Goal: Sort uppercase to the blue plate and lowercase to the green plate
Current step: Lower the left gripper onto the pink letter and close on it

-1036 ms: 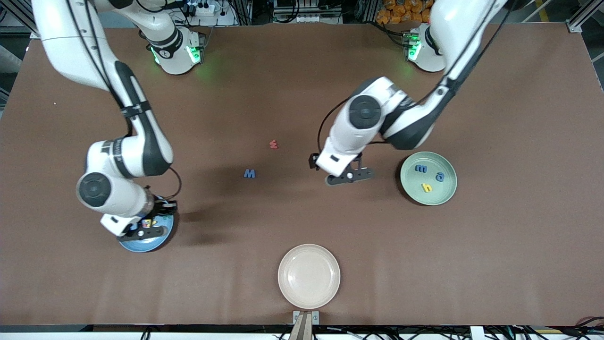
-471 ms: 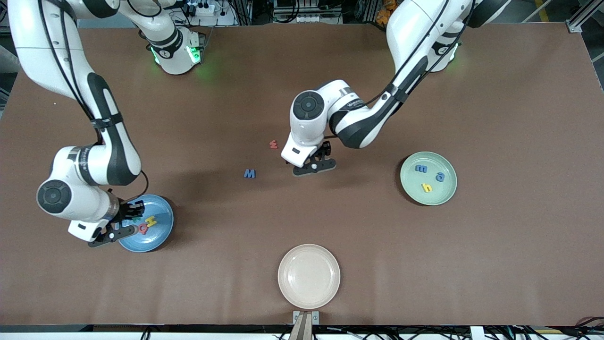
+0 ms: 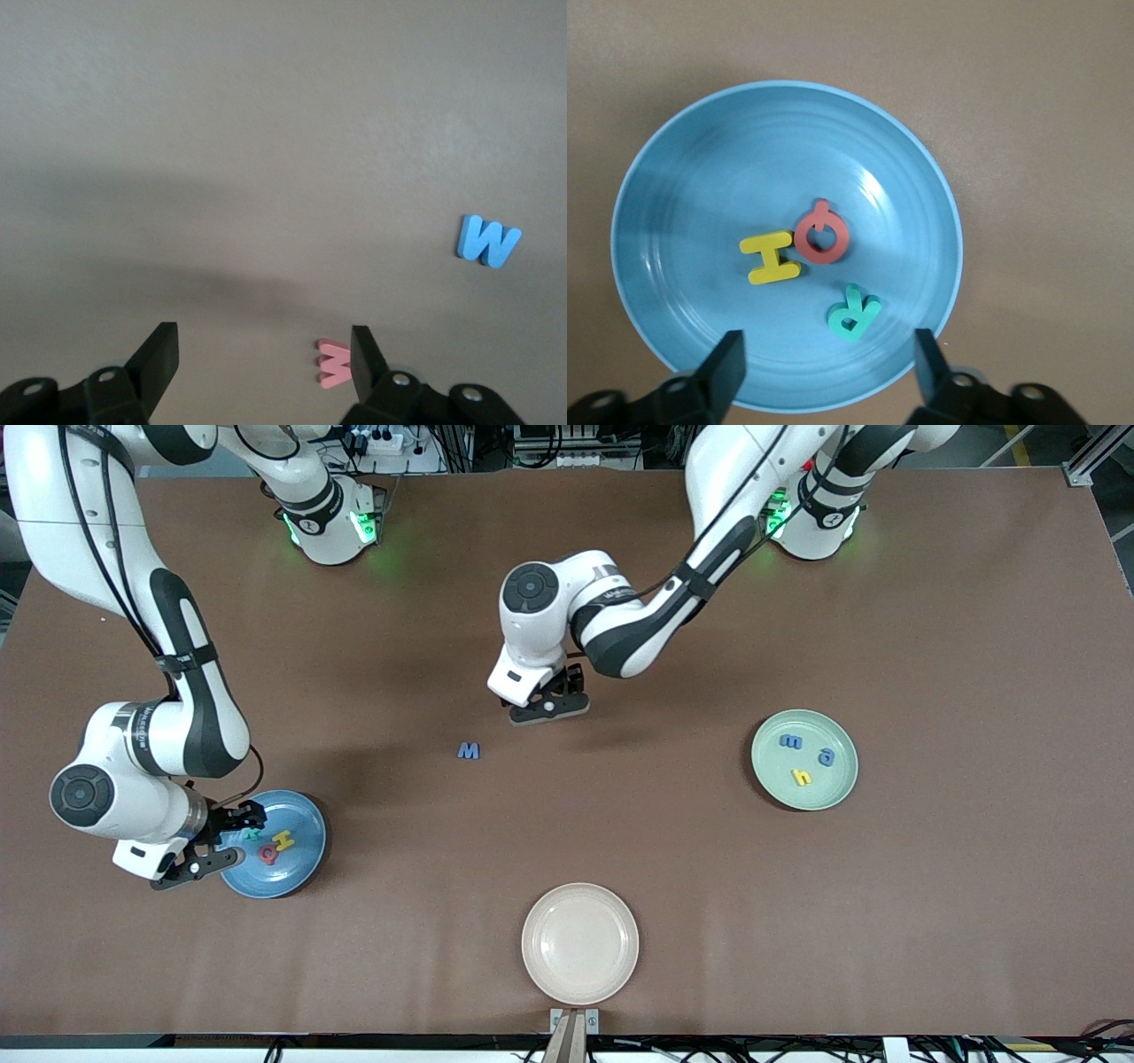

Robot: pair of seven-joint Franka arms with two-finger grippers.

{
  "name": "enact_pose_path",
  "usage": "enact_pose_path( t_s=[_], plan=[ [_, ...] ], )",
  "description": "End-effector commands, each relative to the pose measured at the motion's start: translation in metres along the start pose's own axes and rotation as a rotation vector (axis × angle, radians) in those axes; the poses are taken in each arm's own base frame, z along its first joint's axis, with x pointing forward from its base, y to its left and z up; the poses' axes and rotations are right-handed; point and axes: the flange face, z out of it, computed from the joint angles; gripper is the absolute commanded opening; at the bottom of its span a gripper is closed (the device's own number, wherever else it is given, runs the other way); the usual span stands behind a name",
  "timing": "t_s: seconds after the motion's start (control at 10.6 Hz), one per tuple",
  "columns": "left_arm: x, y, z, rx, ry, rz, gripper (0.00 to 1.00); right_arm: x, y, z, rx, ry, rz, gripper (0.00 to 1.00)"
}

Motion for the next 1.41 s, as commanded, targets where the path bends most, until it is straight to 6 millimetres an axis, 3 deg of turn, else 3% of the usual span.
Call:
enact_pose_path(
  t_s=[0.0,0.19,0.57,0.85,1.04,1.32],
  plan=[
    [-0.012,0.018,0.016,-0.038,0.032,-0.042,0.86,0.003,0.002,0.004,-0.006,0.002,-0.007,1.00],
    [-0.015,0.024,0.028,-0.077,-0.005,-0.083,0.85,0.002,0.001,0.011,-0.003,-0.010,-0.011,1.00],
    [-0.052,0.031,0.077,-0.036,-0.035,-0.073,0.83,0.000,0.000,0.019,0.001,-0.022,-0.016,1.00],
    [-0.058,0.033,0.079,-0.039,-0.040,-0.082,0.81,0.000,0.001,0.020,0.002,-0.025,-0.016,1.00],
    [-0.056,0.033,0.077,-0.042,-0.039,-0.082,0.72,0.000,0.000,0.021,0.003,-0.026,-0.018,1.00],
    [-0.049,0.029,0.082,-0.031,-0.028,-0.076,0.66,-0.001,0.001,0.021,0.002,-0.026,-0.016,1.00]
  ],
)
